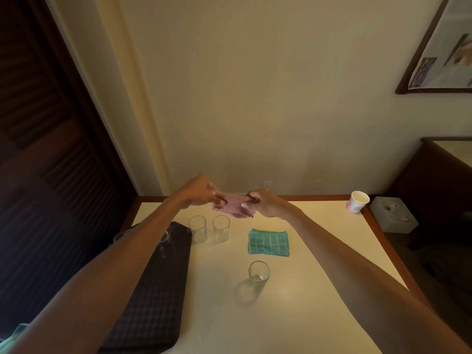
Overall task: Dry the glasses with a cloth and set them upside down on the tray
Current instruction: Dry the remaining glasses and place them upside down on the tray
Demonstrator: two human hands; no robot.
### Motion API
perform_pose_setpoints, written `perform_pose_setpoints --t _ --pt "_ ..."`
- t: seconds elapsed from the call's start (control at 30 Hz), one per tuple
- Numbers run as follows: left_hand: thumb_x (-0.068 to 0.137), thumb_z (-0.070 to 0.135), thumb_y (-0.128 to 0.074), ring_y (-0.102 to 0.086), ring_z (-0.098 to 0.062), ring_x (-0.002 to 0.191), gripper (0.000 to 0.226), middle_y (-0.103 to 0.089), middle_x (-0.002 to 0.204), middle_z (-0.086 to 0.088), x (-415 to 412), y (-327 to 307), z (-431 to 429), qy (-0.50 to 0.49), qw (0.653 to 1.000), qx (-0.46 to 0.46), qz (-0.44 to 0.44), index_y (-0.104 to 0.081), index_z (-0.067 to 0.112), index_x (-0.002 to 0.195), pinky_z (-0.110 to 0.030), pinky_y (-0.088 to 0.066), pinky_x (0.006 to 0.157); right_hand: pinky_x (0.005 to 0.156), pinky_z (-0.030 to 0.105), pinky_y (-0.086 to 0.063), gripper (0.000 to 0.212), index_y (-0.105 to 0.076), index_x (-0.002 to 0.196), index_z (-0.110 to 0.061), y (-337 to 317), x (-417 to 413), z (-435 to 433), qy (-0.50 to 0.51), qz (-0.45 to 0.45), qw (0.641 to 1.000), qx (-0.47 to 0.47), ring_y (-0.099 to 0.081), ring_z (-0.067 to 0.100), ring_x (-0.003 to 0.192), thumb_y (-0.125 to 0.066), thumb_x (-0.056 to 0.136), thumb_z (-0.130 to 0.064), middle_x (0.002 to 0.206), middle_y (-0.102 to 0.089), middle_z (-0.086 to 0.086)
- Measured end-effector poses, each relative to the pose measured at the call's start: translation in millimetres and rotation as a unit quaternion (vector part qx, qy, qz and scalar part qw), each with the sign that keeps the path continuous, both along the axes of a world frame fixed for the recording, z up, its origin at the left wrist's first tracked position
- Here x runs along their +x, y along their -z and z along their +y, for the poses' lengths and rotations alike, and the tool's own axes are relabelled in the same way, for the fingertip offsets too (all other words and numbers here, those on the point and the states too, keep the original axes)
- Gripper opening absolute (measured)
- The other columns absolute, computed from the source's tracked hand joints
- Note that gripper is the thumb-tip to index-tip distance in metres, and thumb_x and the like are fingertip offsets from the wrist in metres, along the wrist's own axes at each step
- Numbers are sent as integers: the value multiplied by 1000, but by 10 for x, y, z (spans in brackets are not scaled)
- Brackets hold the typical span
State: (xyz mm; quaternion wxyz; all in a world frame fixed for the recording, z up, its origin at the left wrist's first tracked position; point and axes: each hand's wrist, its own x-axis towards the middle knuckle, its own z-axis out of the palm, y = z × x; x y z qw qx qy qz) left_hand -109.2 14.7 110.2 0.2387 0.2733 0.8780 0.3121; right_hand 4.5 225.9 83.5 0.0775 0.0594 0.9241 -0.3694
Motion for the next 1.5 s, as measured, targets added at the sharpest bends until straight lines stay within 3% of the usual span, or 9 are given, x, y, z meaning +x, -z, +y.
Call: perform_pose_setpoints --t 0.13,0.27,0.5,0.67,0.87,1.03,1.17,1.37,1.5 --pt "100 12 -64 -64 -32 114 6 -68 118 -11 98 -69 11 13 980 58 -190 -68 10 104 -40 -53 91 77 39 -46 22 -62 94 -15 -32 38 48 4 -45 998 -48 -59 26 88 -55 102 -35 94 -67 10" --pt "108 27 -50 -74 -26 101 34 -68 120 -15 187 -132 26 22 955 110 -275 -59 7 135 -30 -60 77 103 45 -50 16 -59 96 -15 -93 131 61 14 -83 976 -200 -61 22 95 -50 105 -25 93 -64 8" --pt "97 13 -69 -73 -13 70 13 -73 90 -11 183 -121 74 9 970 160 -184 -69 4 107 -21 -55 62 89 36 -57 15 -61 111 -11 -85 272 179 4 -90 955 -282 -63 25 95 -56 102 -21 99 -63 10" --pt "83 6 -81 -75 -16 74 23 -73 96 -14 224 -84 124 -18 971 175 -159 -68 4 102 -23 -58 64 82 32 -60 29 -56 128 -5 -70 295 221 11 -91 947 -307 -65 29 103 -57 100 -12 114 -63 16" --pt "80 4 -84 -75 -19 80 31 -74 100 -15 335 -38 182 -20 965 191 -179 -69 1 107 -23 -58 66 85 37 -61 57 -65 128 -20 -86 304 184 -13 -88 976 -200 -72 23 99 -78 81 -48 108 -75 5" --pt "93 17 -74 -72 -9 75 17 -72 99 -11 358 -21 179 31 967 155 -202 -72 3 103 -18 -55 68 78 32 -60 63 -59 133 -20 21 331 166 -26 -93 972 -214 -70 24 103 -85 78 -31 116 -70 6" --pt "94 14 -73 -74 -16 86 10 -73 105 -13 386 122 192 51 971 142 -184 -74 6 101 -22 -58 74 82 32 -60 52 -61 126 -11 61 372 204 -20 -137 970 -199 -69 23 103 -83 81 -24 117 -69 10" --pt "87 27 -81 -74 -12 87 16 -79 96 -1 532 339 293 35 978 138 -153 -79 17 100 -19 -55 70 70 23 -55 31 -66 108 -13 217 580 176 2 -187 947 -262 -69 15 83 -55 99 -41 92 -76 -2" --pt "92 43 -73 -70 -18 89 35 -77 99 -7 580 635 293 64 979 76 -179 -76 12 109 -25 -55 76 62 26 -53 28 -62 109 -6 478 798 242 16 -185 940 -285 -69 17 72 -51 104 -30 89 -73 8"
